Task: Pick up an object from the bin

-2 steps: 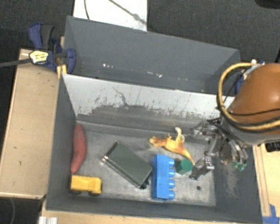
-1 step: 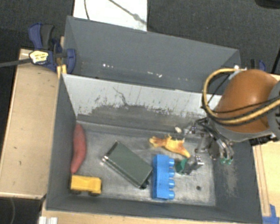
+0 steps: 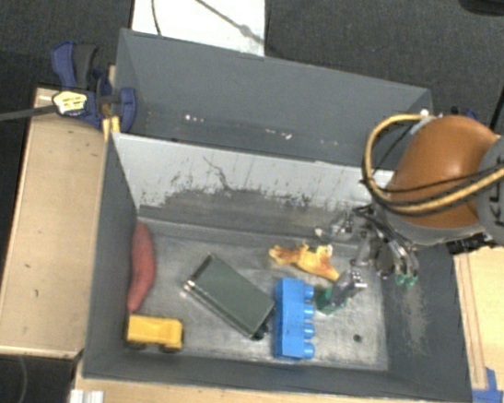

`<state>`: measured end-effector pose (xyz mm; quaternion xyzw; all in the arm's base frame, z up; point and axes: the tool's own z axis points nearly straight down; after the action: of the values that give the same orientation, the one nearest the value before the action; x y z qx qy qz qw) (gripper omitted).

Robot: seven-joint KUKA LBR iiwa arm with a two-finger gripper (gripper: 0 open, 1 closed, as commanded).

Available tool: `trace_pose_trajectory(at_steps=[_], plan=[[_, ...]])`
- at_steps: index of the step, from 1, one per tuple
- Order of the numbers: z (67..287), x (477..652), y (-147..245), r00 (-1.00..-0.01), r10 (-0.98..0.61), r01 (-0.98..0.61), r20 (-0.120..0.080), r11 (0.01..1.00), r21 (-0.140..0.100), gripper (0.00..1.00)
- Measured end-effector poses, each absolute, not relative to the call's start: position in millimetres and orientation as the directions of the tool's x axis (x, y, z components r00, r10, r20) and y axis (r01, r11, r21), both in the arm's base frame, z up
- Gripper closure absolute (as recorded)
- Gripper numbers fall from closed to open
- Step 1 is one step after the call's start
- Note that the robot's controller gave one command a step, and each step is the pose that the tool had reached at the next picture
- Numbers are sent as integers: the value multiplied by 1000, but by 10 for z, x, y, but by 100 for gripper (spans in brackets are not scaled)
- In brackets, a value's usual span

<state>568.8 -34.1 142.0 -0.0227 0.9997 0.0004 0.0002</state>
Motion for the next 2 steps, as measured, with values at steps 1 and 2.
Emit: trace_pose_trajectory(at_steps=[1, 2], plan=[[1075, 5890, -203, -1000, -7, -7, -4, 1000, 1, 0], [793, 5945, -140, -999, 39, 39, -8, 999, -3, 0]])
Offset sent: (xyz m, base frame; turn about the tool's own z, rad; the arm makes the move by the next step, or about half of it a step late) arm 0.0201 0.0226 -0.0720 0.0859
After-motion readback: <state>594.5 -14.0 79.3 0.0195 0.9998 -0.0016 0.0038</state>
